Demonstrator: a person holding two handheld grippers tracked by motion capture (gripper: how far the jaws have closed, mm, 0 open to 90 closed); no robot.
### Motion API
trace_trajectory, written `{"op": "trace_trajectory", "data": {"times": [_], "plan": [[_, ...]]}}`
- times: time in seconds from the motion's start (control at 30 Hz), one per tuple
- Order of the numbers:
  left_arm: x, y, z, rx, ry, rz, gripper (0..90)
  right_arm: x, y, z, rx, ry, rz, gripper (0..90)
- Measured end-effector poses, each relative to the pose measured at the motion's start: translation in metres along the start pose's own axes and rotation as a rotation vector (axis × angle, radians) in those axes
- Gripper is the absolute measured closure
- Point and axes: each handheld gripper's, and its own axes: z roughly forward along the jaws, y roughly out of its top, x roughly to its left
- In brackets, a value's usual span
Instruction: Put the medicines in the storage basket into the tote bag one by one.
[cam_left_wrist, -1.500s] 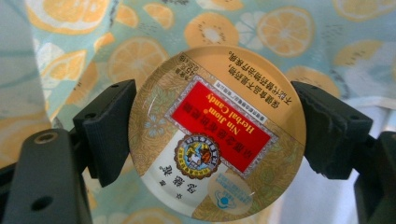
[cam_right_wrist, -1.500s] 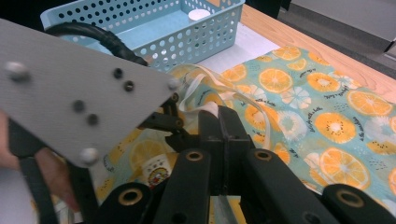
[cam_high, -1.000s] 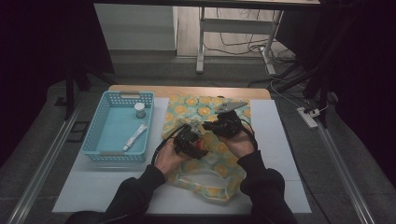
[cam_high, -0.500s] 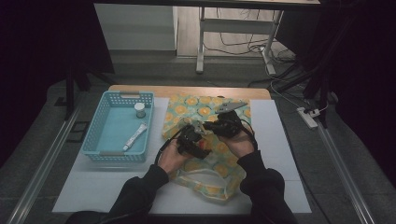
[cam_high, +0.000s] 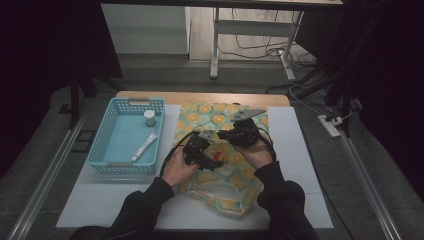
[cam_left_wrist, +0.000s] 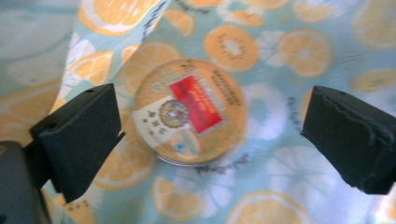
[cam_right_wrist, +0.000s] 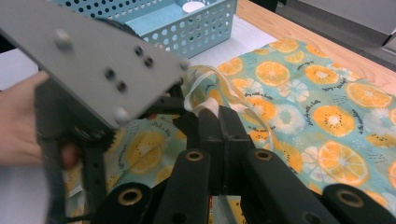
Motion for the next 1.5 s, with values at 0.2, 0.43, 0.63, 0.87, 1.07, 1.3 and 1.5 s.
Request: {"op": "trace_trajectory", "data": {"times": [0.2, 0.43, 0.63, 0.87, 1.07, 1.3, 1.5], "plan": [[-0.003, -0.003, -0.013, -0.029, -0.025, 0.006, 2.5, 0.001, 0.000, 0.001, 0.002, 0.003, -0.003, 90.0], [-0.006, -0.005, -0.028, -0.061, -0.049, 0.004, 2.3, 0.003, 0.001, 0.002, 0.003, 0.010, -0.007, 90.0], [-0.006, -0.007, -0.038, -0.062, -0.070, 0.008, 2.3, 0.004, 0.001, 0.003, 0.005, 0.014, -0.008, 90.0], [-0.001, -0.012, -0.046, -0.068, -0.119, -0.004, 2.2, 0.004, 0.001, 0.002, 0.002, 0.014, -0.007, 90.0], [0.005, -0.019, -0.053, -0.080, -0.132, -0.012, 0.0, 0.004, 0.001, 0.002, 0.002, 0.016, -0.006, 90.0], [0.009, -0.026, -0.066, -0.095, -0.106, -0.028, 0.0, 0.003, 0.000, 0.002, 0.006, 0.015, -0.007, 90.0], [0.014, -0.031, -0.081, -0.095, -0.064, -0.026, 0.4, 0.003, 0.001, 0.001, 0.000, 0.014, -0.007, 90.0]]}}
